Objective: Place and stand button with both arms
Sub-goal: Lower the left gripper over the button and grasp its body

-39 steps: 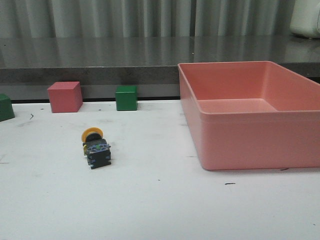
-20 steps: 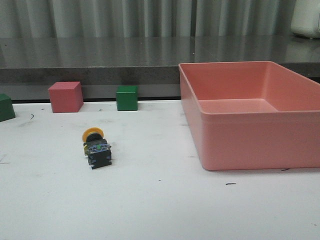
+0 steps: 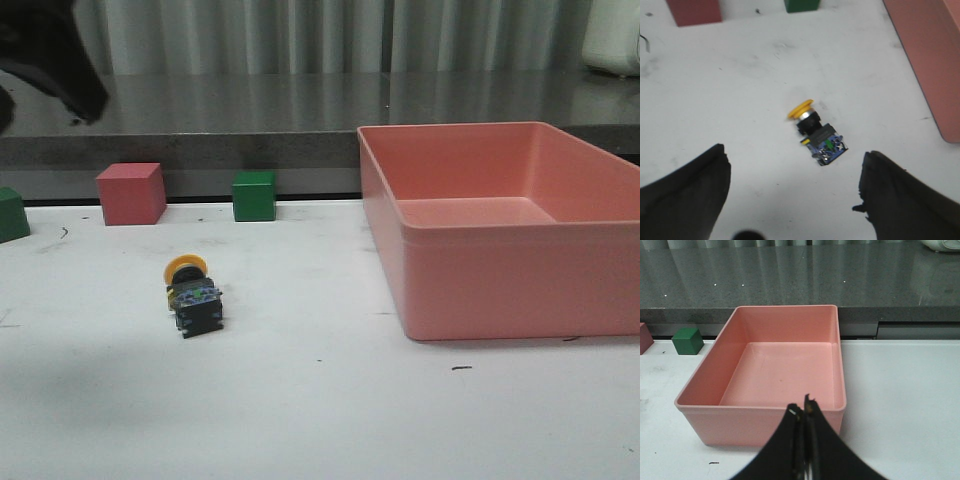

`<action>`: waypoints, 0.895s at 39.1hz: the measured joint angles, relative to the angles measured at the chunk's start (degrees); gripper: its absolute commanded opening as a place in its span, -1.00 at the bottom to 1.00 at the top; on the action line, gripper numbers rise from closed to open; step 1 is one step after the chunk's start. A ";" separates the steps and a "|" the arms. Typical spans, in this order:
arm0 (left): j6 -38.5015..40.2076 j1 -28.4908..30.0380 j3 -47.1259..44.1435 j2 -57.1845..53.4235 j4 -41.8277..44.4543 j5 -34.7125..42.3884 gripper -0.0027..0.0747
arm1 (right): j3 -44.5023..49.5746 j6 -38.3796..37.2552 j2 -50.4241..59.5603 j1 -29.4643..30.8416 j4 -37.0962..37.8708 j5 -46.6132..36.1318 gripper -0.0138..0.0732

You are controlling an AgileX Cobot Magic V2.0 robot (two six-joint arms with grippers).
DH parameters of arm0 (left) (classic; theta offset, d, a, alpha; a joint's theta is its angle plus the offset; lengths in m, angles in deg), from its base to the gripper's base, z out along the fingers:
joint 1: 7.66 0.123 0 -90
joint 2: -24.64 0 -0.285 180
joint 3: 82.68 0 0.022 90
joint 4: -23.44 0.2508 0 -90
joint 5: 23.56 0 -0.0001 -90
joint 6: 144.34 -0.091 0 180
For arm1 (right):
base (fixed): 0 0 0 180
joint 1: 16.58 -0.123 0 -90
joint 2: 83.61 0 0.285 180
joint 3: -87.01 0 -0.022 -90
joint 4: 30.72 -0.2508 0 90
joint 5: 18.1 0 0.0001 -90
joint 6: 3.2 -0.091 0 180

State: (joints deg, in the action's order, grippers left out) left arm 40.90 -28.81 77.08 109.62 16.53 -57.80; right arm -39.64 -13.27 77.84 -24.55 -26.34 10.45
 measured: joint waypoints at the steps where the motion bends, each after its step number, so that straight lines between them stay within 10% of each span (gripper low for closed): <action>1: 0.10 -0.12 0.91 1.37 -0.72 -0.91 0.39 | 0.00 0.04 0.00 0.00 0.00 0.00 -0.84; 35: 11.76 0.23 36.32 42.36 -5.04 -25.80 0.39 | 0.00 0.04 0.00 0.00 0.00 0.00 -0.84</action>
State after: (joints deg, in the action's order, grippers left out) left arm 52.66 -28.58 113.40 151.99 11.49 -83.59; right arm -39.64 -13.23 77.84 -24.55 -26.34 10.45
